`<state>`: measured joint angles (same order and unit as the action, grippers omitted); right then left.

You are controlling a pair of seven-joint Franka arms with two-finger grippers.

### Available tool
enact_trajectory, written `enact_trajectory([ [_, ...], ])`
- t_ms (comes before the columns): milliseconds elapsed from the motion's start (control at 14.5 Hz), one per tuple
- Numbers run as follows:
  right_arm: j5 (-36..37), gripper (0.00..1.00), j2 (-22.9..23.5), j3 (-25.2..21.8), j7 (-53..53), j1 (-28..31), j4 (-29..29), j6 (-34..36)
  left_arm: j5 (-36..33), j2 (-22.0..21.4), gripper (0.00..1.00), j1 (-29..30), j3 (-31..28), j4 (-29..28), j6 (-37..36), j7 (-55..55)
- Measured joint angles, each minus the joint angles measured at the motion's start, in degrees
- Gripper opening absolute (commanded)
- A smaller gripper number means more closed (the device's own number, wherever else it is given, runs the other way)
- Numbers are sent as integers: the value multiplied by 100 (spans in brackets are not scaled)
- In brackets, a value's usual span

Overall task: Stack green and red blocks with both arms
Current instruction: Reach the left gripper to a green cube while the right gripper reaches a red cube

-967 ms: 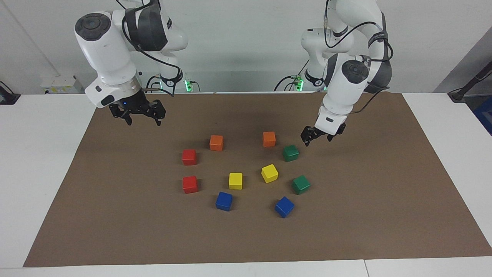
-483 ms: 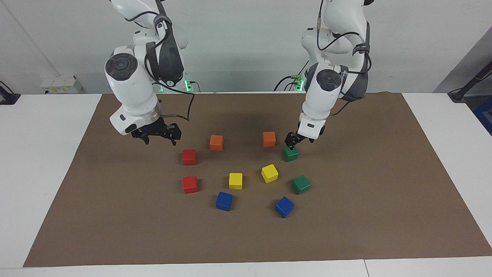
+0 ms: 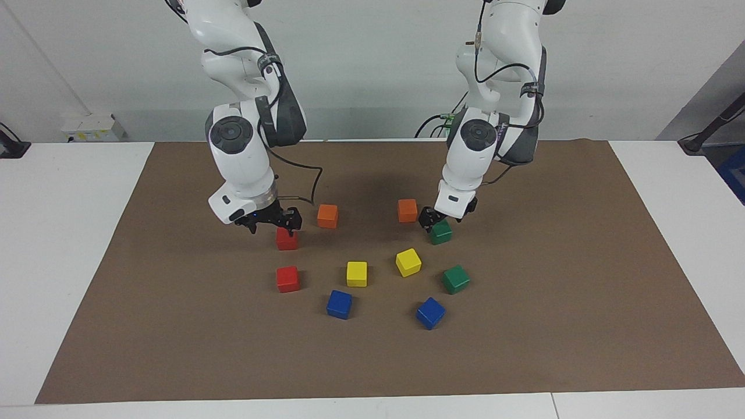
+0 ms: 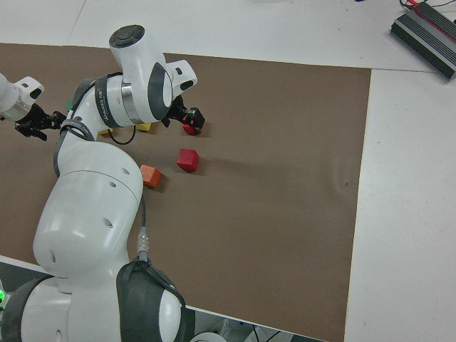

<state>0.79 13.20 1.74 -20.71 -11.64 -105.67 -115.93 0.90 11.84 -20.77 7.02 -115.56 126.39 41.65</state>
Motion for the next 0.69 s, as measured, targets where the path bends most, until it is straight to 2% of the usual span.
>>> enact_trajectory([
  [207,-1,100,-27,-2,-7,1,-447,-415,-3,133,100,-73,0,-37,5,-308],
  [691,-7,100,-237,6,-7,-107,-1016,-791,-3,153,100,-72,-38,-210,145,-455],
])
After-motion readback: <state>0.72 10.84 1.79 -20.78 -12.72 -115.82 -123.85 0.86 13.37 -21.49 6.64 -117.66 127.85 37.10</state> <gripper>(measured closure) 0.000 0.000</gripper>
